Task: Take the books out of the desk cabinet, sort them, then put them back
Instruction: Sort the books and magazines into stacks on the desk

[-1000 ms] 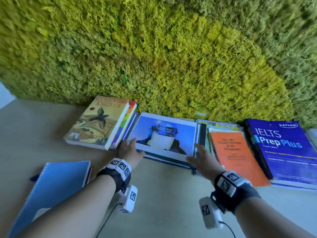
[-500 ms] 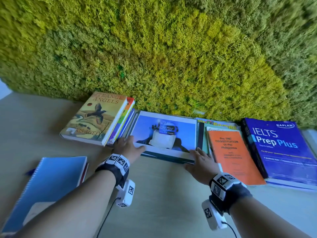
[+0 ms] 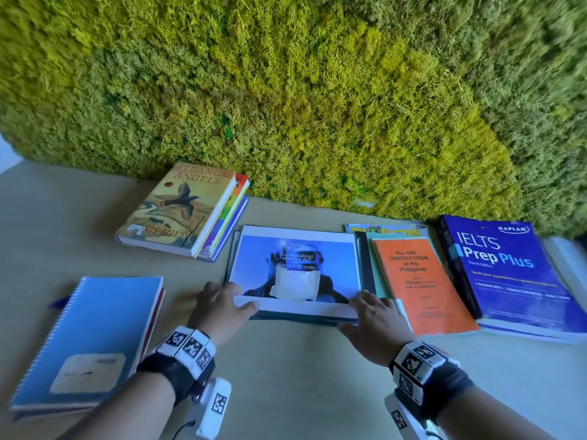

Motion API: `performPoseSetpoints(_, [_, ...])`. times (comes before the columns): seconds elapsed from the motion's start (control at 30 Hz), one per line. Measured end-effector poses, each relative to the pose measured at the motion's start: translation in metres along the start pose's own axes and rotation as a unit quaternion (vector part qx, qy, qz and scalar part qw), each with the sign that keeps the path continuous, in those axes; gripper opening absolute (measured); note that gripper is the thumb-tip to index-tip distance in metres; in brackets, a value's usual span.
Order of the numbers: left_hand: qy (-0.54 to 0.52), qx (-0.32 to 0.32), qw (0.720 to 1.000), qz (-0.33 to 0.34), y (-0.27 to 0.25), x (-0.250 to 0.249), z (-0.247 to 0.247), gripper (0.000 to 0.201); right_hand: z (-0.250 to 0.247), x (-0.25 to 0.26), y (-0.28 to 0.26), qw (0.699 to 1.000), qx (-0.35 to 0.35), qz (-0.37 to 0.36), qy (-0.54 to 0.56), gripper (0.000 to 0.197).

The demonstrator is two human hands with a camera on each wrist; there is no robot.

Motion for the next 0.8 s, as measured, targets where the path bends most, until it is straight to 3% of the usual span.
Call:
performPoseSetpoints(0.1, [0.0, 0.033, 0.999, 0.012, -0.015, 0.021, -0.001, 0.057, 0.004, 0.004, -0.016, 1.0, 0.008, 0.002, -0.014, 0.058])
performPoseSetpoints(0.2, [-0.03, 0.021, 0.999, 0.017, -0.009, 0.027, -0.013, 0.063, 0.002, 0.016, -0.017, 1.0, 0.004, 0.002, -0.003, 0.06])
performPoseSetpoints(0.33, [-0.148, 0.024, 0.989, 0.0, 0.002, 0.028, -0.018, 0.082, 0.009, 0.025, -0.01, 1.0, 0.008, 0.014, 0.017, 0.078])
performPoseSetpoints(0.4, [-0.2, 0.008, 0.98, -0.021, 0.006, 0.04, -0.016, 0.055, 0.01, 0.027, -0.014, 1.0, 0.011, 0.011, 0.022, 0.08])
performPoseSetpoints(0.57, [-0.345, 0.042, 0.936, -0.056, -0.01, 0.043, 0.003, 0.038, 0.015, 0.032, -0.035, 0.999, 0.009, 0.002, 0.034, 0.068])
performPoseSetpoints(0.73, [-0.38, 0.057, 0.92, -0.081, -0.016, 0.085, 0.044, 0.082, 0.032, 0.026, -0.067, 0.999, 0.005, -0.01, 0.05, 0.058])
performPoseSetpoints(0.8, [-0.377, 0.063, 0.92, -0.084, -0.039, 0.075, 0.036, 0.084, 0.032, 0.023, -0.079, 0.998, -0.006, -0.024, 0.051, 0.05])
Point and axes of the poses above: each hand's wrist, its own y-axis towards the middle knuckle, its own z-axis out of the palm, x = y × z, the point moved 8 cm from there along y, towards the middle knuckle, and after that the axes turned 1 degree about y, right-handed, at the moved point
